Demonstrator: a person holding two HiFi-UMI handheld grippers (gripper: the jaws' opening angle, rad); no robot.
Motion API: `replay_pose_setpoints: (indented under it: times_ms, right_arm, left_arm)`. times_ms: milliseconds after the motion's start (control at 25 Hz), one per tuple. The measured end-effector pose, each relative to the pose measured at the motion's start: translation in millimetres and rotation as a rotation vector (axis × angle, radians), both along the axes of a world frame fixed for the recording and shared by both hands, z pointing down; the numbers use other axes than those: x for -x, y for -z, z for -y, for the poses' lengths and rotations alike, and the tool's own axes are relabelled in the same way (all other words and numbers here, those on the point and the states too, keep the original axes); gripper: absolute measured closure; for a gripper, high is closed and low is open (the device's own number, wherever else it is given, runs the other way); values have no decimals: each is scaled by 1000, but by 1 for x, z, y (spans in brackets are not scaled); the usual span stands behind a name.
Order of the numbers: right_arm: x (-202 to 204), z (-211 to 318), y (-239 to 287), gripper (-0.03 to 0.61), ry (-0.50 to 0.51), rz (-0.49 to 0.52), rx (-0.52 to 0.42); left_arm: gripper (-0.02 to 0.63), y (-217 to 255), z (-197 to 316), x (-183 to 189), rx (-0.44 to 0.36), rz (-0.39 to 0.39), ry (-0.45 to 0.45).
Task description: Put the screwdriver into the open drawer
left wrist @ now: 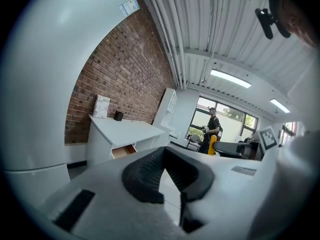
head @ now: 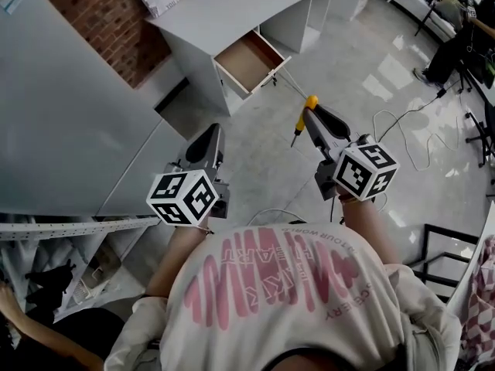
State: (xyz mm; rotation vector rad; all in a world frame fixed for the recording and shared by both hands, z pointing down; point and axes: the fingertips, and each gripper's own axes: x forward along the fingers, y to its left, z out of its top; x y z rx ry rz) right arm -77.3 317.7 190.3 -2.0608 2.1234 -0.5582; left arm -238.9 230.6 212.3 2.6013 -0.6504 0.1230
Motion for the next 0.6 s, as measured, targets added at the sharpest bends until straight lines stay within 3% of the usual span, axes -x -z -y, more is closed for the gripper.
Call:
replay_pose_setpoints:
  times_ms: [600]
  right_arm:
    - [-5, 34, -23, 491, 69, -1, 84]
  left_arm:
    - [608, -33, 21, -5, 87, 39, 49]
